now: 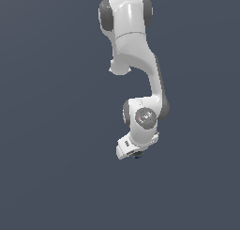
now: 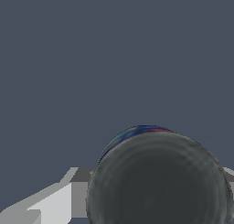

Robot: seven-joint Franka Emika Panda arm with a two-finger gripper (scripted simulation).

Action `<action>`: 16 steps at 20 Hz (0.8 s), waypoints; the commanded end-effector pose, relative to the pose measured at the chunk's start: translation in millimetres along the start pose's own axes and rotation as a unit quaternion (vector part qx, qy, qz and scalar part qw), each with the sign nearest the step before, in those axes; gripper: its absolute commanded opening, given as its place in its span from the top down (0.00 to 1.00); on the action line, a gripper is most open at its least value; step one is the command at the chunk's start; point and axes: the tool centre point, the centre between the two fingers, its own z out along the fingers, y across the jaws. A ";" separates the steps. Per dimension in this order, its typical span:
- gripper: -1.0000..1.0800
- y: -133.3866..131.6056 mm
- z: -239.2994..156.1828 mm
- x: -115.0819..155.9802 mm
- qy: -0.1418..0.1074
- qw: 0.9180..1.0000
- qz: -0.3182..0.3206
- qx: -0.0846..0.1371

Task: Pick up the object and move it to a goal position.

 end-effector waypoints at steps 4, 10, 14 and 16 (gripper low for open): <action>1.00 0.3 -3.7 -1.0 0.000 1.000 0.000 0.000; 1.00 0.9 -23.9 -5.9 0.000 1.000 0.000 0.000; 1.00 1.5 -48.0 -11.8 0.000 1.000 0.000 0.000; 1.00 1.8 -63.6 -15.5 0.000 1.000 0.000 0.000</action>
